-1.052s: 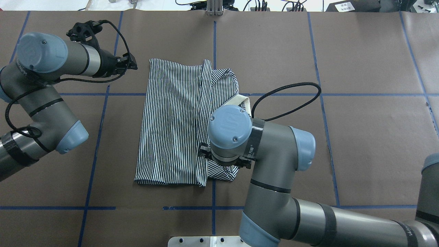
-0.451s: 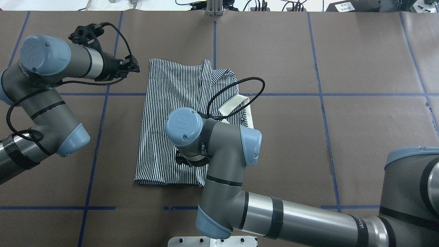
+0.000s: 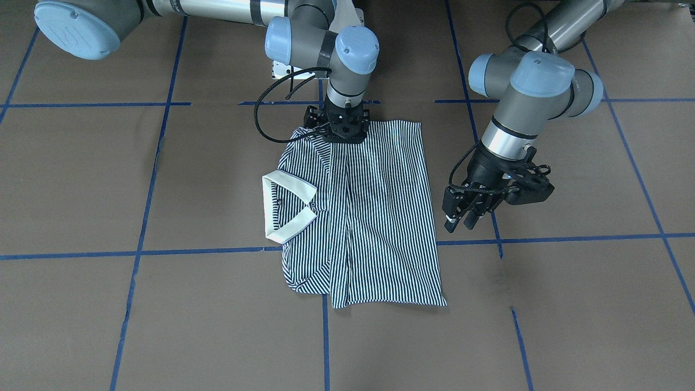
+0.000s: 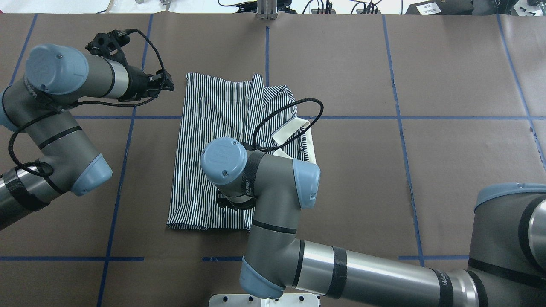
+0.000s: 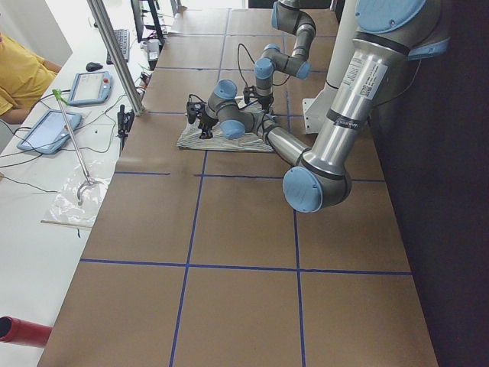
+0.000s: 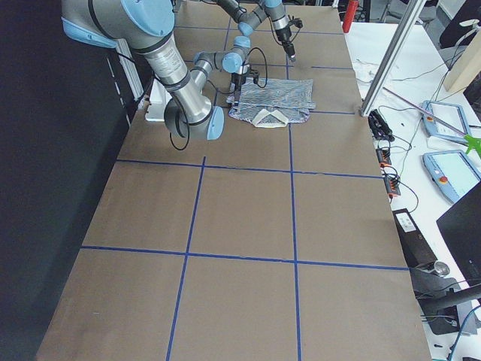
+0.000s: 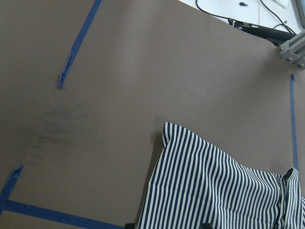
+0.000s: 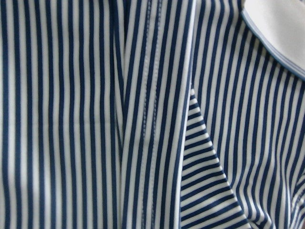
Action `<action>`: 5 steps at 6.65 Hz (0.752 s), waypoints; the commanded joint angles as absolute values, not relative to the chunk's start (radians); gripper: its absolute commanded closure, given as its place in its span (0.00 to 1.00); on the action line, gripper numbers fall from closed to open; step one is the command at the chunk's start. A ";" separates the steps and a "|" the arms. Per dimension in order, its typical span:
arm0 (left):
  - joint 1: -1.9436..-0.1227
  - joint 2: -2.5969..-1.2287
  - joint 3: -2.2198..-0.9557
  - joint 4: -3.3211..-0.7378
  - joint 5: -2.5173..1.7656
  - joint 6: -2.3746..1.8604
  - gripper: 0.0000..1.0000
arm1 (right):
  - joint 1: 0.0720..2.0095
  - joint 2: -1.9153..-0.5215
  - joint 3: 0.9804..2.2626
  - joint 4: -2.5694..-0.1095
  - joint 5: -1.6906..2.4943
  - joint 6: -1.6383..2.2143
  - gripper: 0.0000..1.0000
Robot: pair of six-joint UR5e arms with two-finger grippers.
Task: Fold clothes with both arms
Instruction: 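Move the right gripper over the folded shirt and press the collar edge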
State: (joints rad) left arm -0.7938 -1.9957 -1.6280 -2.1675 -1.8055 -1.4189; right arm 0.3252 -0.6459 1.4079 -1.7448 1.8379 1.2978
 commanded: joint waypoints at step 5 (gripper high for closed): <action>-0.781 -1.996 -1.629 -2.169 -1.805 -1.453 0.43 | 0.379 -1.040 1.873 -1.905 1.833 1.078 0.00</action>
